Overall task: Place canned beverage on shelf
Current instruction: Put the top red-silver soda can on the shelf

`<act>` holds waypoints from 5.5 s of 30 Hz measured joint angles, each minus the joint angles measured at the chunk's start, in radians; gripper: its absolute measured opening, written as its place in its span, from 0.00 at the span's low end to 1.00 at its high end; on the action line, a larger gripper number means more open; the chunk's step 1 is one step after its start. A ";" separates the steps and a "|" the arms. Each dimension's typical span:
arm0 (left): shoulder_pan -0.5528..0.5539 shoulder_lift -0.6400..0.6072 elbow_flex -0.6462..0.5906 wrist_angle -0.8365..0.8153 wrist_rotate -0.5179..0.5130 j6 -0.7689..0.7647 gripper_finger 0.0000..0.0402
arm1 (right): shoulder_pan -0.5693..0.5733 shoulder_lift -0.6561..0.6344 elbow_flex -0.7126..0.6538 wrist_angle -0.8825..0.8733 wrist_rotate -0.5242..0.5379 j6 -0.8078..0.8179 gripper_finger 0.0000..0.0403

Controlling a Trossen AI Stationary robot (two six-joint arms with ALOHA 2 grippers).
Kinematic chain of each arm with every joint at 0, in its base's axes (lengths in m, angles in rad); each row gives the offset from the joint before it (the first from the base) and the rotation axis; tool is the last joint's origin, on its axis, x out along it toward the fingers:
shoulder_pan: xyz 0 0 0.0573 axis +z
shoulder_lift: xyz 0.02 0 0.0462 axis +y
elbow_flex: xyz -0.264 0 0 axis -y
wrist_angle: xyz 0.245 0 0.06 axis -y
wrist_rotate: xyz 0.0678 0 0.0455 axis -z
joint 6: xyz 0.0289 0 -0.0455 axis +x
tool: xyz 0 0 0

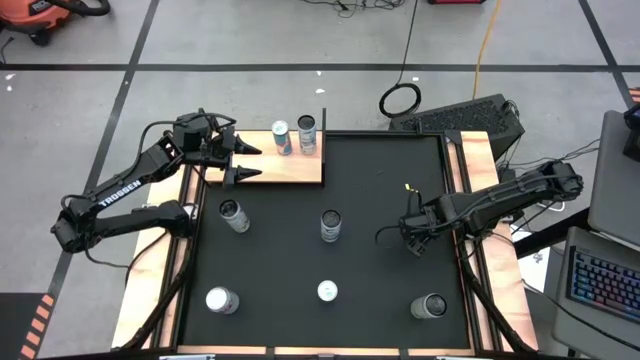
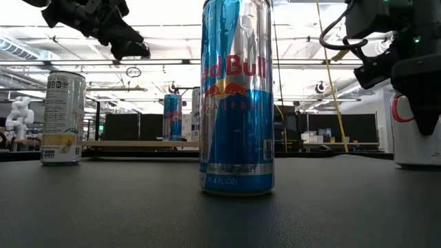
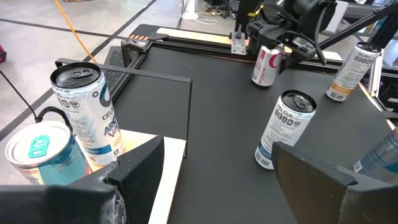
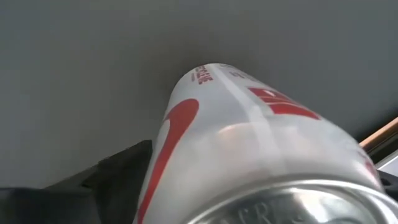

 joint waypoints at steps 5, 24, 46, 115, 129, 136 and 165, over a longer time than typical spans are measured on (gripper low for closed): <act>0.000 0.000 0.000 0.000 0.000 0.000 0.75 | -0.001 -0.001 0.001 0.003 -0.023 0.027 0.68; 0.000 0.000 0.000 0.001 0.000 -0.001 0.75 | -0.053 0.001 0.294 -0.054 -0.008 -0.001 0.67; 0.000 0.000 0.000 -0.001 -0.053 -0.002 0.75 | -0.325 0.447 1.158 -0.200 0.165 -0.685 0.67; -0.021 0.263 -0.001 0.120 -0.079 -0.037 0.75 | -0.580 1.017 1.527 0.055 -0.178 -1.034 0.70; -0.076 0.441 -0.001 0.265 -0.104 -0.036 0.75 | -0.577 1.017 1.527 0.094 -0.178 -1.051 0.69; -0.088 0.488 0.000 0.297 -0.111 -0.035 0.75 | -0.574 1.017 1.527 0.081 -0.175 -1.051 0.69; -0.133 0.499 -0.028 0.273 -0.221 -0.034 0.44 | -0.538 1.070 1.527 0.122 -0.130 -1.051 0.69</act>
